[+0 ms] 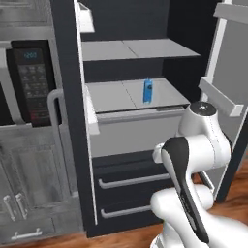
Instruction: Take a sugar cube from the saucer and place it inside the coffee. Then, grab milk from the fridge and place it next to the coffee on the counter to sweeten the coffee.
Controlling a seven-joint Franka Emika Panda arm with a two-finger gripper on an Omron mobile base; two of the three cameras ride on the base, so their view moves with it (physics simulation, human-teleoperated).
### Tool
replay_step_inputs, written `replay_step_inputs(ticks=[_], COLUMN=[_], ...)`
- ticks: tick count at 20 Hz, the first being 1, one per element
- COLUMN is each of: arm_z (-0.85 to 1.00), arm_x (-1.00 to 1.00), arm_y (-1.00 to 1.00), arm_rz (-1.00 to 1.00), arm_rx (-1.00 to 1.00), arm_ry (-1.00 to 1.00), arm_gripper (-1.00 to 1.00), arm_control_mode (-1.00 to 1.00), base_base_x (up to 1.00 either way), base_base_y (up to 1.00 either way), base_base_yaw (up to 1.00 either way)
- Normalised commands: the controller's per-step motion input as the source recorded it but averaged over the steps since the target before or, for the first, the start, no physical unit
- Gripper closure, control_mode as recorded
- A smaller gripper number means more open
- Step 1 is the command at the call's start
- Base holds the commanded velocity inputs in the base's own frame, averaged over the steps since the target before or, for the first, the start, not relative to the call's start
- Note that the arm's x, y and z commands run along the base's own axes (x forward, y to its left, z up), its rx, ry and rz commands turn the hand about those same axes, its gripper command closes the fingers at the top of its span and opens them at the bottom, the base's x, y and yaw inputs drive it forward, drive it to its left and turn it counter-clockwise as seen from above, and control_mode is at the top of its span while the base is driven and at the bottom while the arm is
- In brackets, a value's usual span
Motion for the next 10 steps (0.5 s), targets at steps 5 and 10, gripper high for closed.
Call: replay_step_inputs(ticks=[5,10], arm_z=[0.00,0.00], arm_x=[0.00,0.00], arm_y=[0.00,0.00], arm_rz=[0.00,0.00], arm_rx=[0.00,0.00], arm_ry=[0.00,0.00], arm_gripper=[-1.00,-1.00], arm_control_mode=[1.00,1.00], base_base_x=[0.66,0.52], base_base_y=[0.14,0.26], base_base_yaw=[-0.20,-0.10])
